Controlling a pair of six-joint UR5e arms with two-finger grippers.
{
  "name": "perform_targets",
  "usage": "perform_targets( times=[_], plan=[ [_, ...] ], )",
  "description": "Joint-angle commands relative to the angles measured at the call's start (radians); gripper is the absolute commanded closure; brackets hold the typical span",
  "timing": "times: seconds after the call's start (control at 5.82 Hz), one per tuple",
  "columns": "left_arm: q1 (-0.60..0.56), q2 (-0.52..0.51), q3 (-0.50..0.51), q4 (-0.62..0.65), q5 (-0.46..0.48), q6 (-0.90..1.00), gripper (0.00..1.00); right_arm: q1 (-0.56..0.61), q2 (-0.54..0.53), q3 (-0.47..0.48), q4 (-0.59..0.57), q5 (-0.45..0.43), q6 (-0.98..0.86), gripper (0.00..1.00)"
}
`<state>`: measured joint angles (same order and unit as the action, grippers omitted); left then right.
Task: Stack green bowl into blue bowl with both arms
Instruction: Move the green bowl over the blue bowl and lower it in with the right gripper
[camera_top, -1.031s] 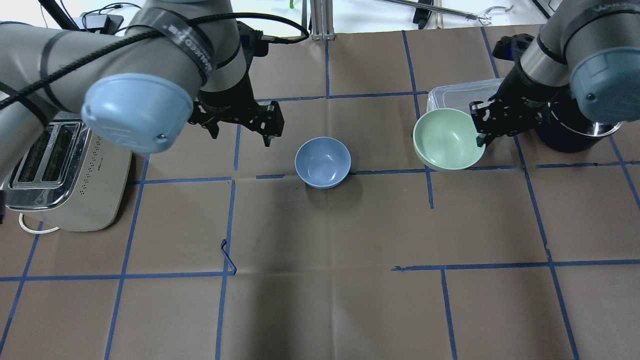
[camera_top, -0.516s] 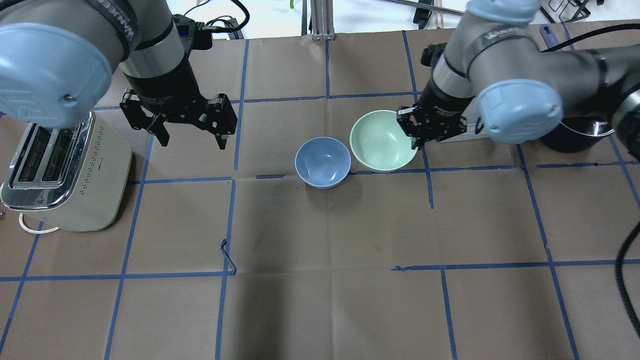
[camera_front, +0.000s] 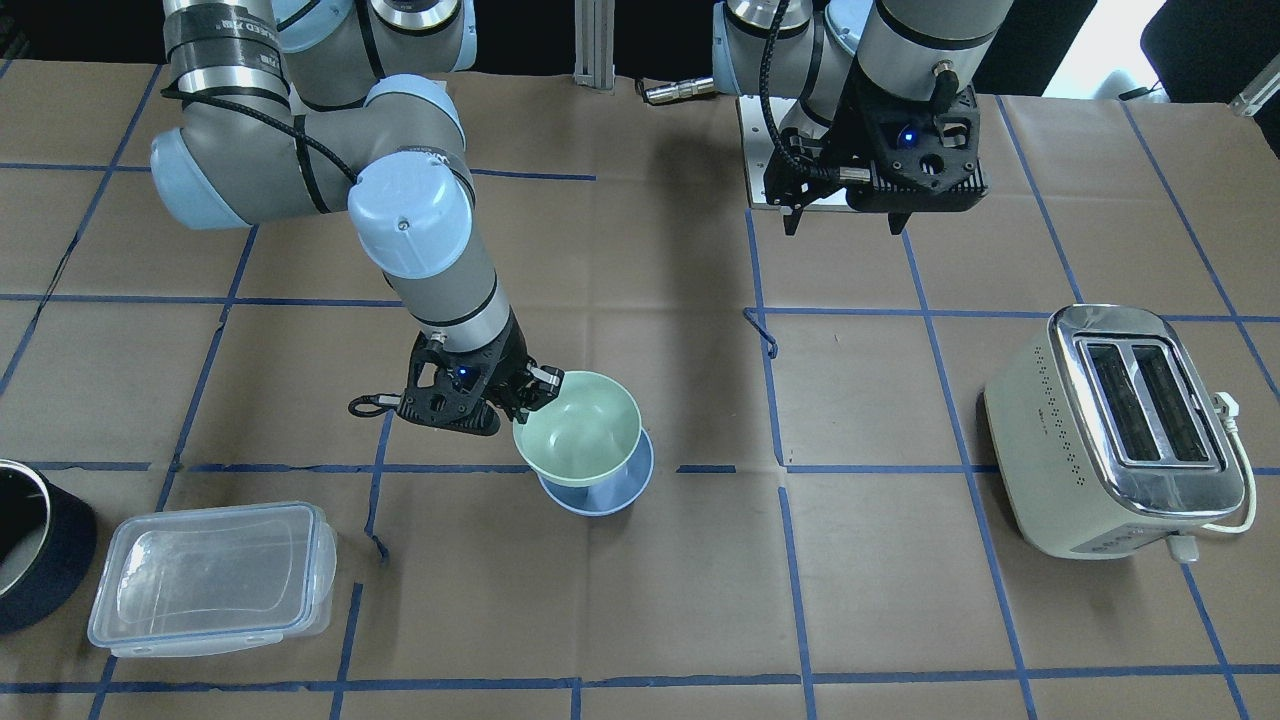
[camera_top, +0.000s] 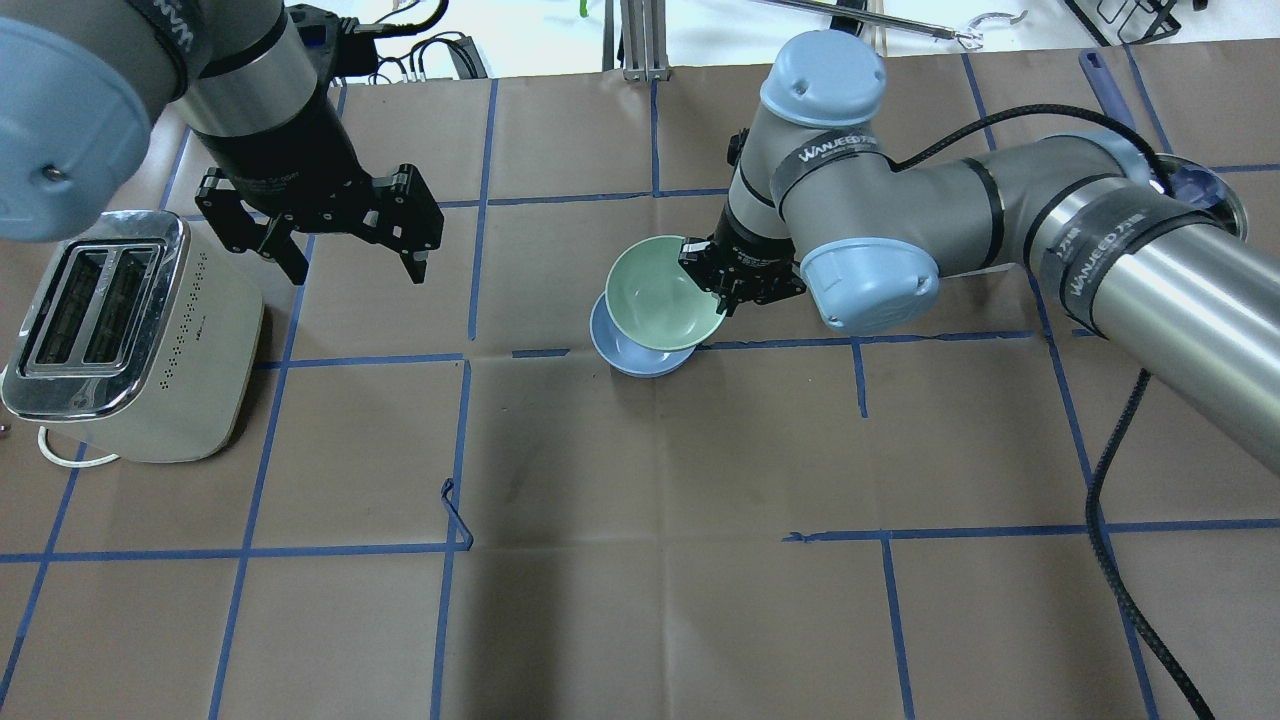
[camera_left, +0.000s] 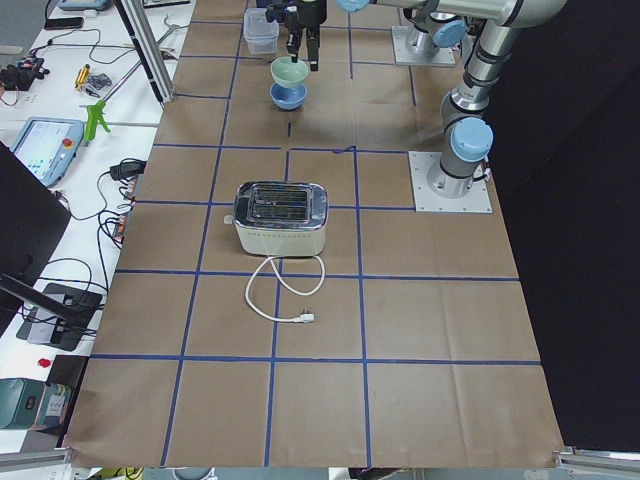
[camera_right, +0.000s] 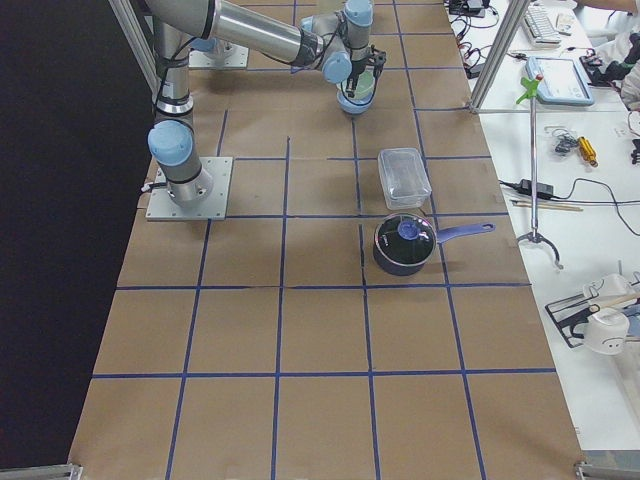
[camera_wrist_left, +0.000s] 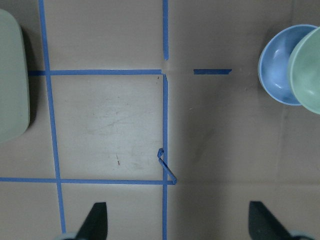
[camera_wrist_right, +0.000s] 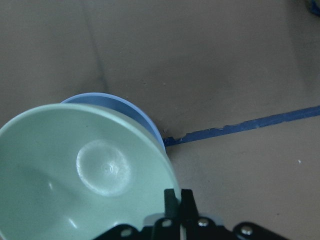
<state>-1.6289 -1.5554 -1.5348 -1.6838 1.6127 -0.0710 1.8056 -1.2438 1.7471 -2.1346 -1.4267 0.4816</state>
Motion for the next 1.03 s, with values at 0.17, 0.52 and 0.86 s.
perform_targets(
  times=[0.17,0.52,0.86],
  plan=[
    [0.055,0.02,0.001,-0.002,-0.04,0.0,0.02,0.009,0.07,0.003,-0.041,0.035,0.006,0.93],
    [0.057,0.014,0.002,0.006,-0.047,0.0,0.02,0.009,0.072,0.003,-0.042,0.06,0.005,0.88],
    [0.057,0.017,-0.001,0.004,-0.034,0.002,0.02,0.006,0.066,-0.032,-0.027,0.06,0.002,0.0]
  ],
)
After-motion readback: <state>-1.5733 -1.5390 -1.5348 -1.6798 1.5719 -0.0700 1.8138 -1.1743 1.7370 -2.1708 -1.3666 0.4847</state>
